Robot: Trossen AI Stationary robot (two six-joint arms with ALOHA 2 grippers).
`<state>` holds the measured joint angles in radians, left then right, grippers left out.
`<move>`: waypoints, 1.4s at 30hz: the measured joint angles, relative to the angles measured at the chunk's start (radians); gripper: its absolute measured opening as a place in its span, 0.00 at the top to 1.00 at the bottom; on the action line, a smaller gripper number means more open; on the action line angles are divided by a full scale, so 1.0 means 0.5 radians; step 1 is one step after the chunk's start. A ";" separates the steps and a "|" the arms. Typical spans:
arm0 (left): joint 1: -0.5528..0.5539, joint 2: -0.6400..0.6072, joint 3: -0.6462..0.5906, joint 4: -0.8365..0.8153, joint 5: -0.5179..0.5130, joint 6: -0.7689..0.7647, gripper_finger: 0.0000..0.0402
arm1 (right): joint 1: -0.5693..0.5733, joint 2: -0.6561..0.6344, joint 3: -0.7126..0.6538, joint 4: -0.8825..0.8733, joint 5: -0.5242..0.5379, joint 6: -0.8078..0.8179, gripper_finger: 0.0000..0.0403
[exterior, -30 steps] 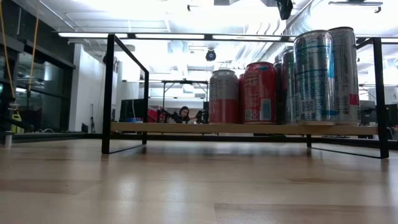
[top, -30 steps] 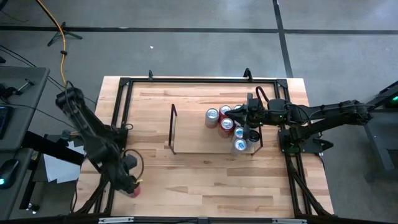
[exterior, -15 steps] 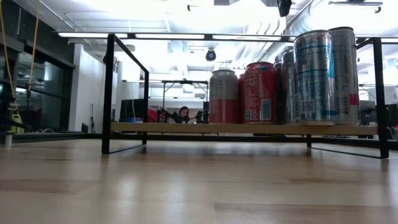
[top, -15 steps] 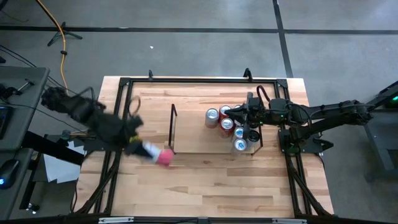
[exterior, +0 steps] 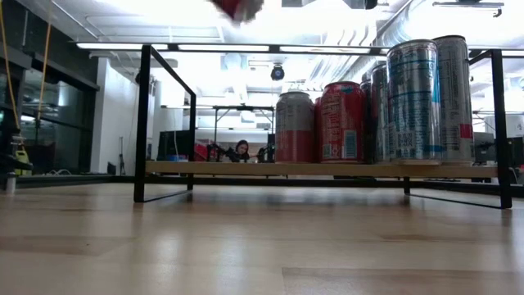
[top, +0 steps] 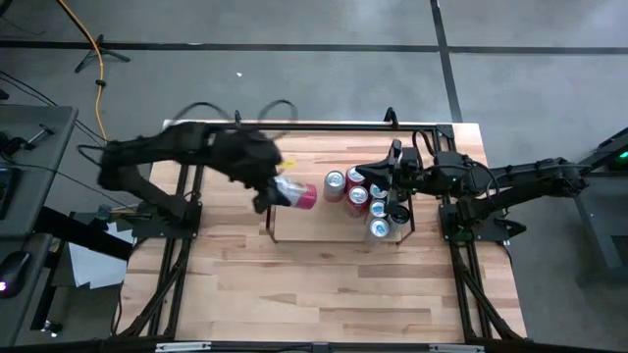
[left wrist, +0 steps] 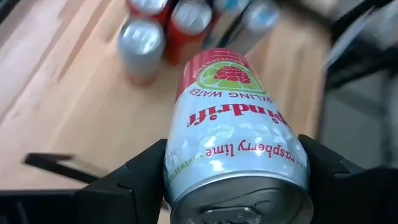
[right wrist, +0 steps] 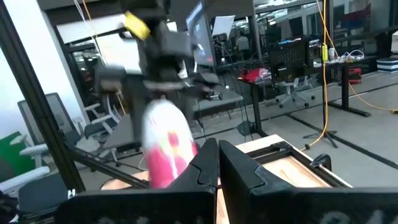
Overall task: Place canned beverage on shelf
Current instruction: Put the white pink soda can on the shelf aligned with the other white pink soda can
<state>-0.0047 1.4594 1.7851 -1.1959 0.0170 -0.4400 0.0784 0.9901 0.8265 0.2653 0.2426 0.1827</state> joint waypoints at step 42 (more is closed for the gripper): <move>0.153 1.028 0.096 -0.495 -0.059 0.543 0.40 | 0.000 0.000 0.000 -0.088 0.076 0.053 1.00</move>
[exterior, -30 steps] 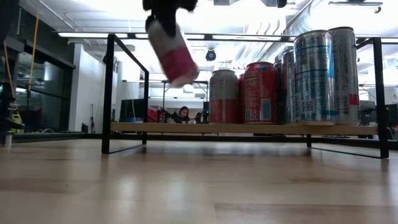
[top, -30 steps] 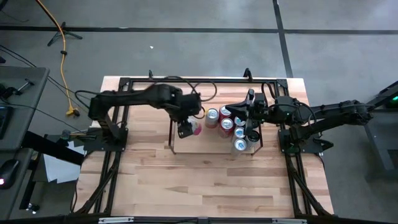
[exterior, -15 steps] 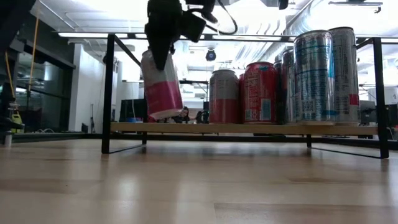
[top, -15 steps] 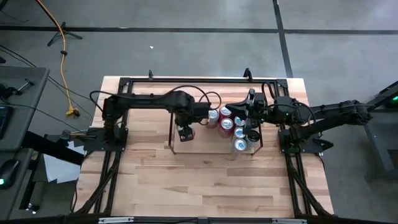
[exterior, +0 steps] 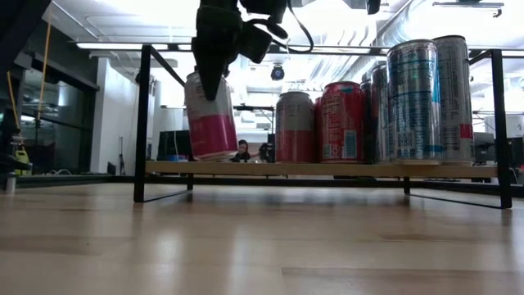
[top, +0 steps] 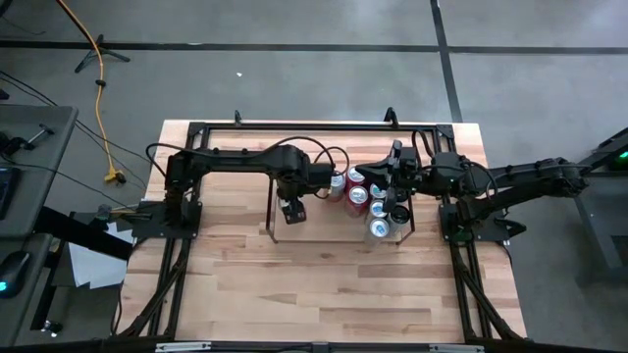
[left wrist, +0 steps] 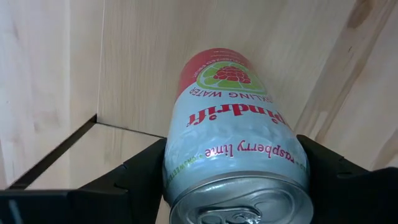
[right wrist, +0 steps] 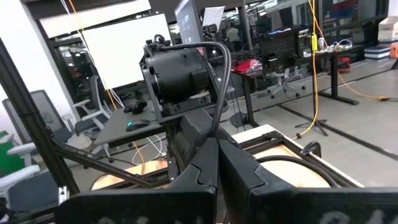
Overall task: Place canned beverage on shelf
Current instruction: Put the white pink soda can on the shelf aligned with the other white pink soda can
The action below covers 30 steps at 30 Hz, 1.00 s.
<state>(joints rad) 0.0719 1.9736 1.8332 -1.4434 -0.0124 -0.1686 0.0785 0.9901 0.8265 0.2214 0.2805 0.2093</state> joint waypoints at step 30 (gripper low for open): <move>0.003 -0.038 0.276 -0.083 0.000 0.085 0.17 | 0.000 0.000 0.000 0.002 0.010 -0.002 1.00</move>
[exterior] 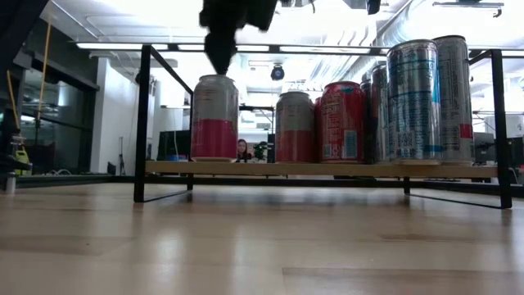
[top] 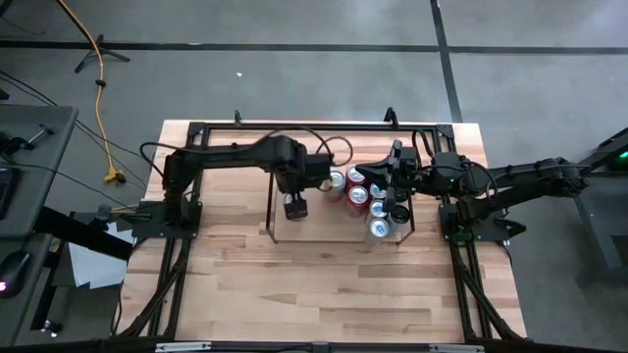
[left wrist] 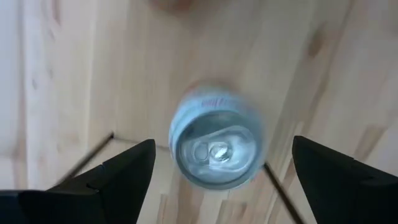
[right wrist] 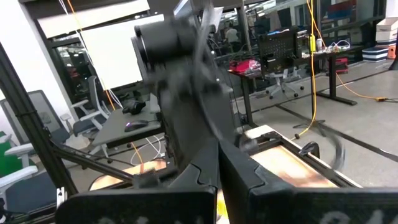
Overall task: Place canned beverage on shelf
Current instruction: Put the white pink soda can on the shelf aligned with the other white pink soda can
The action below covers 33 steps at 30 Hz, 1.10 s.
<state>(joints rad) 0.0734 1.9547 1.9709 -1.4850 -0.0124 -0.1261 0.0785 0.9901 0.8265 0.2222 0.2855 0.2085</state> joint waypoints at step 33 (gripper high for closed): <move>-0.269 -0.780 -0.809 0.528 -0.393 -0.008 0.86 | 0.000 0.001 0.000 -0.031 0.002 -0.014 1.00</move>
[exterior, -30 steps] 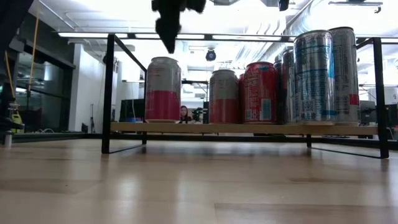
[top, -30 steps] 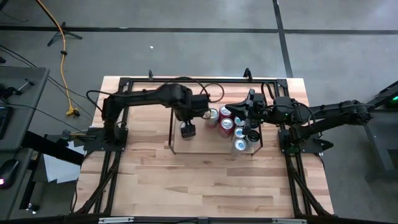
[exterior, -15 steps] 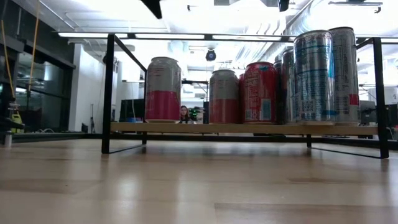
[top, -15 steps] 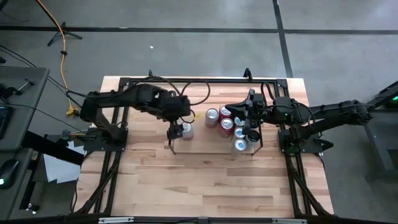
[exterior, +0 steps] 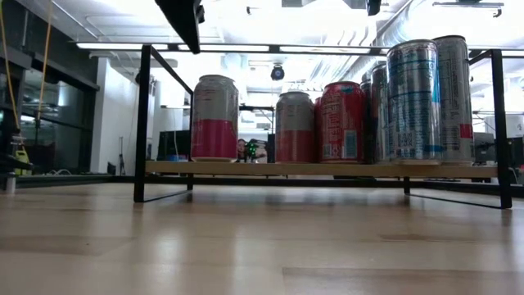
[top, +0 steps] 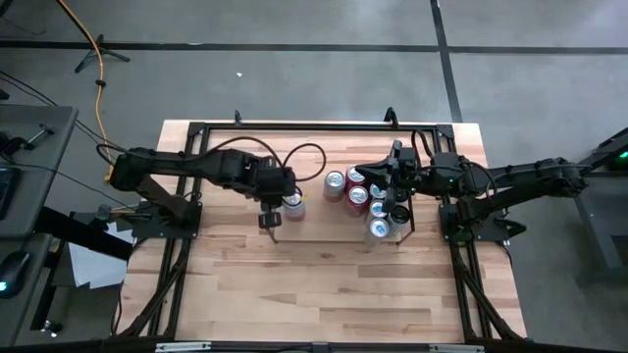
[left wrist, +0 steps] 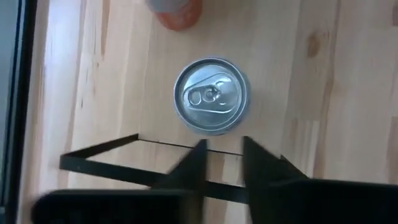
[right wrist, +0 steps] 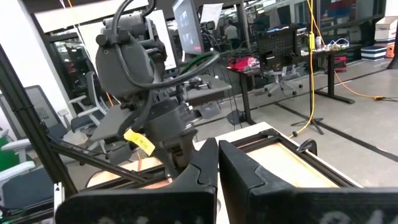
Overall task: Place canned beverage on shelf
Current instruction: Put the white pink soda can on the shelf aligned with the other white pink soda can
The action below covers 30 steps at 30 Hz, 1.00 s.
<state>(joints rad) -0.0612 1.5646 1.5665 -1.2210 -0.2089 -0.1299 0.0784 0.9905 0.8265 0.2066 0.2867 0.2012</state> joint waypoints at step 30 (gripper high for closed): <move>0.188 0.301 0.098 -0.175 0.276 -0.008 1.00 | 0.001 0.105 -0.001 0.057 0.069 0.051 1.00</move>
<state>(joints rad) 0.0326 1.7150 1.6153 -1.3085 -0.0707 -0.1341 0.0787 1.0428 0.8261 0.2352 0.3214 0.2267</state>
